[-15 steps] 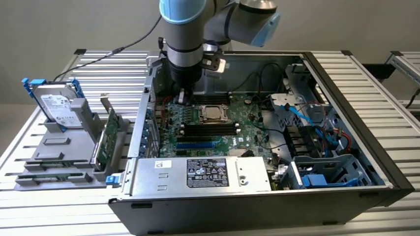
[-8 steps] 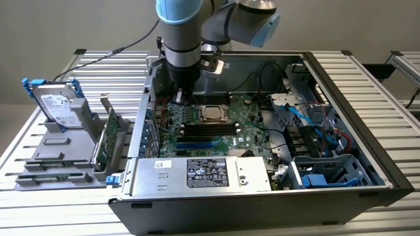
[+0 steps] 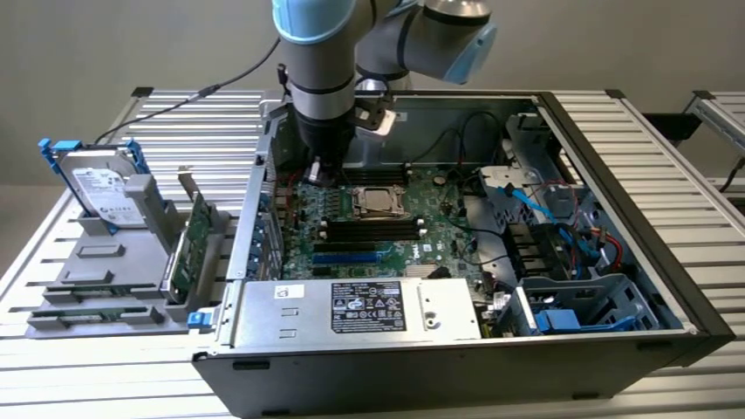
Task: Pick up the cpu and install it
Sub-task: 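Close the cpu cover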
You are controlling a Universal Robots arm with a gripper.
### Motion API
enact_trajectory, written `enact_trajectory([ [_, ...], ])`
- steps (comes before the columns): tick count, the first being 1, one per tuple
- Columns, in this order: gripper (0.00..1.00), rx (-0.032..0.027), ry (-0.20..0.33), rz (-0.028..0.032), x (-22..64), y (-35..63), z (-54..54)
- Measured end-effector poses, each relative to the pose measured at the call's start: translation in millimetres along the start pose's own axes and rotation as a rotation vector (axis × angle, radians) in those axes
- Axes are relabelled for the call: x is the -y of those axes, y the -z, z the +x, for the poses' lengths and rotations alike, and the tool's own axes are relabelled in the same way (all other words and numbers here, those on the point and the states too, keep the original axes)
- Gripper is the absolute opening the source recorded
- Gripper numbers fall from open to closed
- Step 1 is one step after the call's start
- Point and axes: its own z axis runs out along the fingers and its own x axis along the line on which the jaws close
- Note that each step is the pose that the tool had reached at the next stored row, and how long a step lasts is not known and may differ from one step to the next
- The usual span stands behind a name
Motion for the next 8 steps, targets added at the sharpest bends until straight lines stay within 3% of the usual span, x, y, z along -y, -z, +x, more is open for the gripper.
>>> enact_trajectory([
  [8,0.11,-0.0243,-0.062,0.0017,2.3,0.1,-1.0],
])
